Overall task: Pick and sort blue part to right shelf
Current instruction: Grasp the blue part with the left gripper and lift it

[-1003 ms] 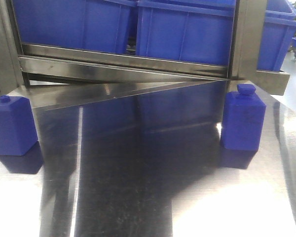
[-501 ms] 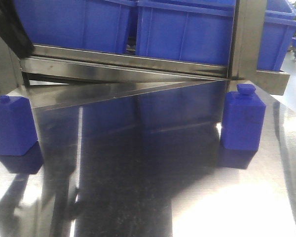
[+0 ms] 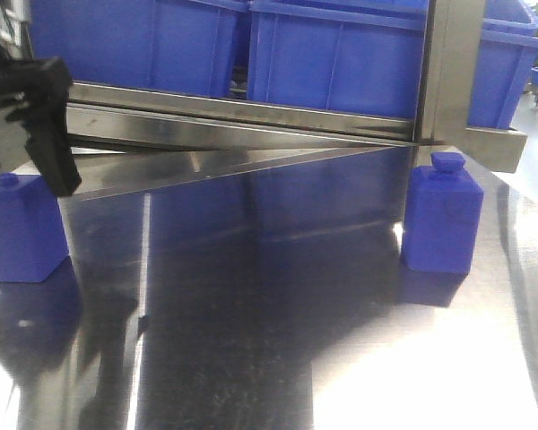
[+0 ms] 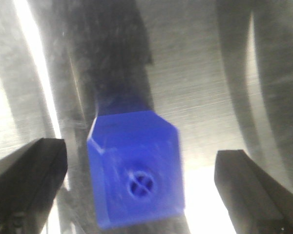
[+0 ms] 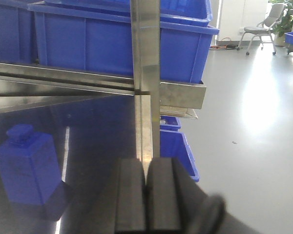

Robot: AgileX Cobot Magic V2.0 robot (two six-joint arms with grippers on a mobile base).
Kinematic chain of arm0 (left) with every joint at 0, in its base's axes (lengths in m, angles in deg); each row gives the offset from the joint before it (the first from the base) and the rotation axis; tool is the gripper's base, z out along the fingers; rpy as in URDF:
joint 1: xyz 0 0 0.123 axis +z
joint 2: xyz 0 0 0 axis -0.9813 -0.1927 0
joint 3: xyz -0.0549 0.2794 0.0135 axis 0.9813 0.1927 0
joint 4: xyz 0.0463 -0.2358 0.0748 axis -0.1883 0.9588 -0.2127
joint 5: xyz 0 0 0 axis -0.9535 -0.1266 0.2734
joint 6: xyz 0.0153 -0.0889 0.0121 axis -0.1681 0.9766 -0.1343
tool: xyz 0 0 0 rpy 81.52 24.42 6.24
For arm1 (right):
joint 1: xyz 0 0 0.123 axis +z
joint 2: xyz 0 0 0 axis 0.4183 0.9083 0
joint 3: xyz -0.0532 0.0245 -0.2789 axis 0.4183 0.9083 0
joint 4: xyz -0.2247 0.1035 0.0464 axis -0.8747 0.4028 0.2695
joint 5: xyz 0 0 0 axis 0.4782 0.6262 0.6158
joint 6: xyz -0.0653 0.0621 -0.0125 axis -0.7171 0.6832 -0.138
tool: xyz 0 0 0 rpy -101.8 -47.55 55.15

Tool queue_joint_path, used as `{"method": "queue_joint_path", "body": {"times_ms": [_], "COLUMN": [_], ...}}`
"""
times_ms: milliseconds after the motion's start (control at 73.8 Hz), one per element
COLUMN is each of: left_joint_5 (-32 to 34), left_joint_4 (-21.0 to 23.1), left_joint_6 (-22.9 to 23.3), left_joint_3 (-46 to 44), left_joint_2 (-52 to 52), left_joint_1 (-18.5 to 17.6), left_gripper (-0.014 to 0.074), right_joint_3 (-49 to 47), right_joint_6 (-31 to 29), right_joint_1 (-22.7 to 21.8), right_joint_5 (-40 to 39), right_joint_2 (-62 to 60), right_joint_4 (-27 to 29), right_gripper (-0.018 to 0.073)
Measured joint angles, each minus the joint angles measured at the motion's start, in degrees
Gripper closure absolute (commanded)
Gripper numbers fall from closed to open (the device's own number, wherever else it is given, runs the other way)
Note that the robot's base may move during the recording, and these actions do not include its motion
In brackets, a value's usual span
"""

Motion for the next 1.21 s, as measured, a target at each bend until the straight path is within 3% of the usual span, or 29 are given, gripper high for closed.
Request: {"method": "queue_joint_path", "body": {"times_ms": [244, 569, 989, 1206], "left_joint_5": [-0.7, -1.8, -3.9, 0.7], "left_joint_4": [-0.1, -0.1, -0.2, -2.4], "left_joint_6": [0.3, 0.4, 0.4, 0.0], "left_joint_3": [-0.1, -0.2, -2.3, 0.6], "left_joint_2": [-4.5, -5.1, -4.1, 8.9], "left_joint_1": [0.0, 0.0, 0.0, 0.0], "left_gripper": [-0.0008, 0.0281, 0.0293, 0.0293], "right_joint_3": [0.0, 0.0, 0.0, 0.0], "right_joint_6": [0.0, 0.0, 0.0, 0.0], "right_joint_1": [0.0, 0.0, 0.0, 0.0], "right_joint_5": [0.0, 0.0, 0.0, 0.2], "right_joint_2": [0.0, 0.0, 0.0, 0.0], "right_joint_4": [0.0, 0.0, 0.0, 0.0], "right_gripper": [0.0524, 0.0524, 0.0524, 0.0524]}}
